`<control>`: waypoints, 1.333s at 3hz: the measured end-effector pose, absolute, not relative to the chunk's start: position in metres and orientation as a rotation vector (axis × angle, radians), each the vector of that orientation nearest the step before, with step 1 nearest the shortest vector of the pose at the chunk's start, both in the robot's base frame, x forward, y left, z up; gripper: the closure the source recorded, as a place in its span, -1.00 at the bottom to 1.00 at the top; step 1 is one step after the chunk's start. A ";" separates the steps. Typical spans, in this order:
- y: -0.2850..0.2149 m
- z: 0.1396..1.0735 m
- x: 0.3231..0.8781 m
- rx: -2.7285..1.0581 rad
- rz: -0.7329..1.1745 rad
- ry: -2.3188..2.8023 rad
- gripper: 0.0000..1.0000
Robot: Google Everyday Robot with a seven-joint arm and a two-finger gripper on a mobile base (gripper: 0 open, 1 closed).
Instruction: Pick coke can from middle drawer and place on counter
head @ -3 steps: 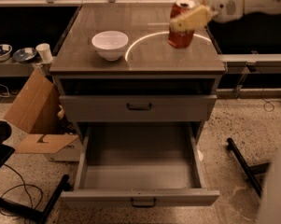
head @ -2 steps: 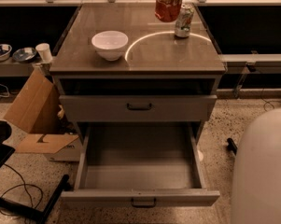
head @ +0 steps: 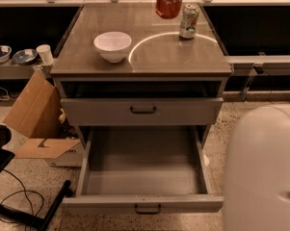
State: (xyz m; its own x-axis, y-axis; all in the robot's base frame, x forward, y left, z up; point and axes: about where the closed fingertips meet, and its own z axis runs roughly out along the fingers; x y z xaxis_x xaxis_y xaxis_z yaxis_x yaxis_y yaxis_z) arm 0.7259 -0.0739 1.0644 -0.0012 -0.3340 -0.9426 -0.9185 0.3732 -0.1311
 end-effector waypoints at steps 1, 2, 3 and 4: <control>-0.030 1.049 0.790 -1.069 0.704 1.532 1.00; 0.009 1.045 0.834 -0.996 0.665 1.521 1.00; 0.048 0.995 0.885 -0.922 0.566 1.669 1.00; 0.055 0.959 0.906 -0.868 0.535 1.771 1.00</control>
Offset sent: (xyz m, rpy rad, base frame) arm 0.2935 0.1023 0.0377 0.1011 -0.0484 -0.2174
